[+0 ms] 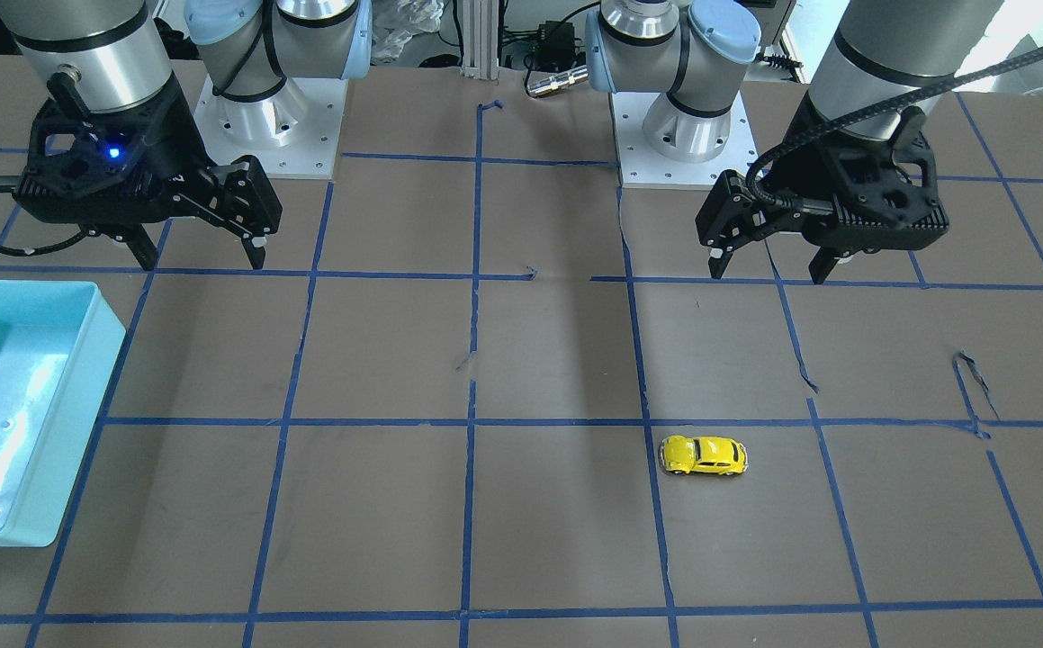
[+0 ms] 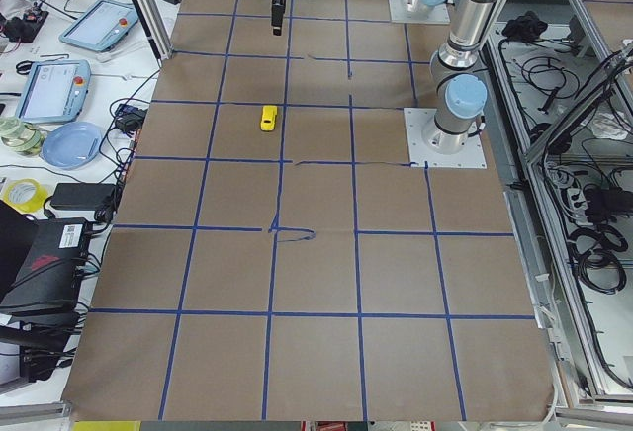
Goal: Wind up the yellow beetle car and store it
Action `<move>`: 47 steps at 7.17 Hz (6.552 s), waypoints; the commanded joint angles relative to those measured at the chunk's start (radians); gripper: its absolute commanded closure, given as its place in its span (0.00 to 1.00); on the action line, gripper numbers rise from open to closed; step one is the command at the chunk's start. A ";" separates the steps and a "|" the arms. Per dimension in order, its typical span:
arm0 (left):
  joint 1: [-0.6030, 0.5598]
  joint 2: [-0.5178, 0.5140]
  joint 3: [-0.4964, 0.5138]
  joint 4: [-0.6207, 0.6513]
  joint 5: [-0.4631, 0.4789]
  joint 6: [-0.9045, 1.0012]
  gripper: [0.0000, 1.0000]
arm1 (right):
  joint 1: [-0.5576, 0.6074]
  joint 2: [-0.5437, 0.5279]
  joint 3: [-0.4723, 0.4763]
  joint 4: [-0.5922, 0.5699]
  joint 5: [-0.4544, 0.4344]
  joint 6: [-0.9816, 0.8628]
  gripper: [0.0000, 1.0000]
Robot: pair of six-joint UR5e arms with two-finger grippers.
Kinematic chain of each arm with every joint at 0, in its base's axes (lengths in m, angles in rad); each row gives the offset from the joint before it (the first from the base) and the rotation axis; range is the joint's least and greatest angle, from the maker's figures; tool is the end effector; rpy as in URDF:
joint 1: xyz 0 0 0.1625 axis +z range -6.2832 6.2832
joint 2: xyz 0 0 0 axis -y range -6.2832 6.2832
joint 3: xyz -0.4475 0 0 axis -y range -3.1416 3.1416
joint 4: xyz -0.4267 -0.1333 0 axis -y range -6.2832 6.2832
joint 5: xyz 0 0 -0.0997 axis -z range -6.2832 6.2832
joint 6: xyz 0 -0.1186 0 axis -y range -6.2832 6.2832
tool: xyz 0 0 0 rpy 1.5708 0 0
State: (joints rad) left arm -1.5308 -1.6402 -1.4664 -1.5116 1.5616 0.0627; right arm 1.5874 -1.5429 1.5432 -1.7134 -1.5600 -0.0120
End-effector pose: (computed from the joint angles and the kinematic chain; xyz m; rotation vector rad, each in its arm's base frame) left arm -0.1116 -0.5728 0.5152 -0.0363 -3.1335 0.1482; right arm 0.1438 -0.5524 0.5064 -0.0459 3.1222 -0.2225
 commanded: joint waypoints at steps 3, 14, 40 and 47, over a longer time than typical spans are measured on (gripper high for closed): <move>-0.011 -0.013 0.001 0.025 -0.002 -0.001 0.00 | -0.001 0.001 0.000 0.000 -0.002 0.000 0.00; -0.019 -0.027 0.001 0.057 -0.002 0.052 0.00 | -0.001 0.003 0.000 0.000 -0.008 -0.003 0.00; 0.063 -0.408 -0.331 0.674 0.045 1.648 0.05 | 0.000 0.004 0.000 0.001 -0.009 -0.003 0.00; 0.069 -0.409 -0.336 0.659 -0.011 1.569 0.17 | 0.000 0.004 0.000 0.002 -0.008 -0.003 0.00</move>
State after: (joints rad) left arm -1.4633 -2.0511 -1.8011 -0.8520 1.5511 1.6321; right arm 1.5876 -1.5386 1.5439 -1.7120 -1.5679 -0.0153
